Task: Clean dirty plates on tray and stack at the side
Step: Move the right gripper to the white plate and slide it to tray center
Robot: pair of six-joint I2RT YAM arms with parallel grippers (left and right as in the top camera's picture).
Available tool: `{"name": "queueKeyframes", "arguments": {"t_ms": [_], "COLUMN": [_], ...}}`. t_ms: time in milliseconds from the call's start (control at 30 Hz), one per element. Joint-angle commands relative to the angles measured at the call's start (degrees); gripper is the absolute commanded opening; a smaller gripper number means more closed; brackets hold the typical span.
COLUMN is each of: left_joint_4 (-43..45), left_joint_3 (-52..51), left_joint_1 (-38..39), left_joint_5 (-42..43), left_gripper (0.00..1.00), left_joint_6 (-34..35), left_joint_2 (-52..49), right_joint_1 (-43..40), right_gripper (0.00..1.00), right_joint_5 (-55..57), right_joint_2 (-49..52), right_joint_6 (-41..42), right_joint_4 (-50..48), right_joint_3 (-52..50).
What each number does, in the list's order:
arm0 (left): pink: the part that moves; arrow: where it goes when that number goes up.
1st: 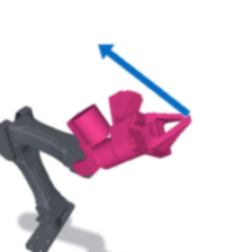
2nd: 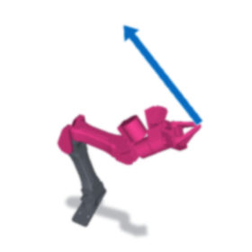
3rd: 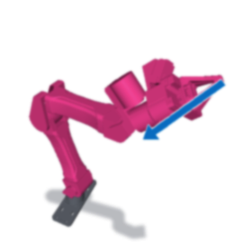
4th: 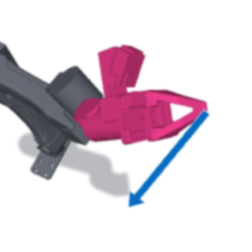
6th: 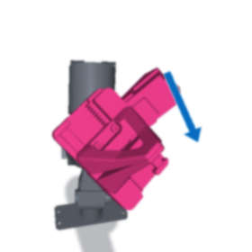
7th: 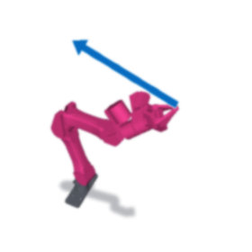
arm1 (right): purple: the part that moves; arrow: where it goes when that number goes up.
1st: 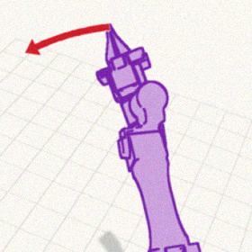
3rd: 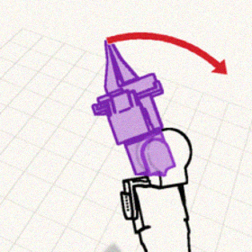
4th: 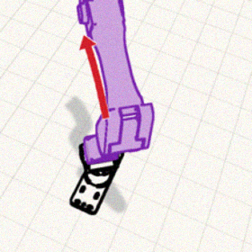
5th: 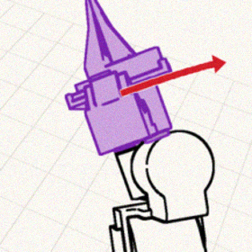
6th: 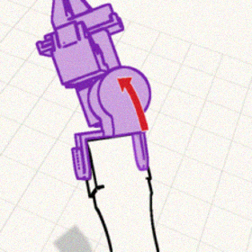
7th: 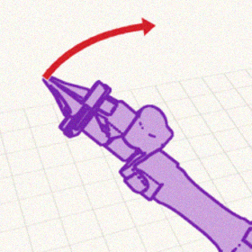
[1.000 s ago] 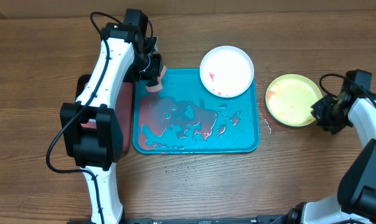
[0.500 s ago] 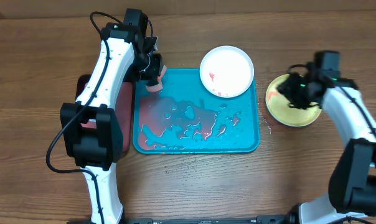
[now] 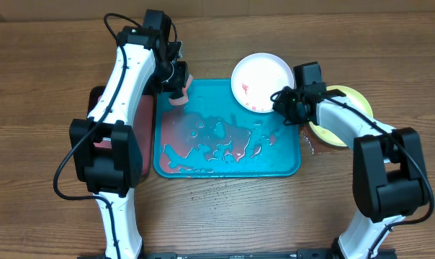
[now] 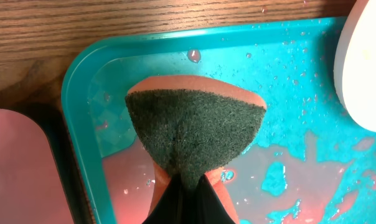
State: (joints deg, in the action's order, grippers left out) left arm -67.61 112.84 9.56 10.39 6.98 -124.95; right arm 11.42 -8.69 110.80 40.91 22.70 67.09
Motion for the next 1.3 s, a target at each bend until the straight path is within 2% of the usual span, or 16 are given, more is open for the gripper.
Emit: {"name": "queueKeyframes", "arguments": {"t_ms": [0, 100, 200, 433, 567, 600, 633, 667, 733, 833, 900, 1033, 1267], "left_joint_4": [0.33, 0.35, 0.42, 0.37, 0.39, 0.39, 0.44, 0.46, 0.57, 0.59, 0.57, 0.59, 0.79], "left_joint_3": [-0.28, -0.28, -0.28, -0.28, -0.28, -0.28, -0.28, -0.28, -0.28, -0.28, -0.28, -0.28, -0.28], "left_joint_1": [0.26, 0.28, 0.26, 0.26, 0.26, 0.26, 0.26, 0.26, 0.26, 0.26, 0.28, 0.26, 0.28], "left_joint_5": [-0.52, -0.52, -0.52, -0.52, -0.52, -0.55, -0.55, -0.52, -0.52, -0.52, -0.52, -0.52, -0.52], "left_gripper": [0.04, 0.04, 0.04, 0.04, 0.04, 0.04, 0.04, 0.04, 0.04, 0.04, 0.04, 0.04, 0.04], "left_joint_6": [0.76, 0.79, 0.76, 0.76, 0.76, 0.76, 0.76, 0.76, 0.76, 0.76, 0.76, 0.76, 0.79], "left_joint_2": [0.07, 0.07, 0.07, 0.07, 0.07, 0.07, 0.07, 0.07, 0.07, 0.07, 0.07, 0.07, 0.07], "right_joint_1": [0.87, 1.44, 2.47, 6.62, 9.42, 9.86, 10.67, 10.71, 10.69, 10.69, 10.69, 10.69, 10.82], "right_gripper": [0.28, 0.15, 0.04, 0.04, 0.04, 0.09, 0.41, 0.55, 0.69, 0.71, 0.66, 0.62, 0.56], "right_joint_5": [1.36, 1.18, -2.69, -11.28, -12.22, -12.20, -11.96, -11.67, -10.01, -4.39, -2.05, -1.97, -2.32], "right_joint_2": [1.36, 1.57, 1.55, 0.50, -2.19, -2.75, -3.85, -4.00, -4.00, -3.96, -3.63, -2.80, 2.62], "right_joint_6": [0.90, 0.55, -3.54, -9.35, -14.34, -15.37, -19.02, -20.52, -22.45, -25.40, -29.22, -36.57, -38.21], "right_joint_4": [-0.74, 1.27, 3.19, 10.40, 16.17, 16.96, 18.10, 18.14, 17.42, 13.86, 10.62, 5.27, 6.86], "right_joint_3": [1.03, 1.03, 1.03, 1.07, 1.70, 1.90, 2.73, 3.19, 4.02, 4.02, 4.02, 4.11, 9.81]}}
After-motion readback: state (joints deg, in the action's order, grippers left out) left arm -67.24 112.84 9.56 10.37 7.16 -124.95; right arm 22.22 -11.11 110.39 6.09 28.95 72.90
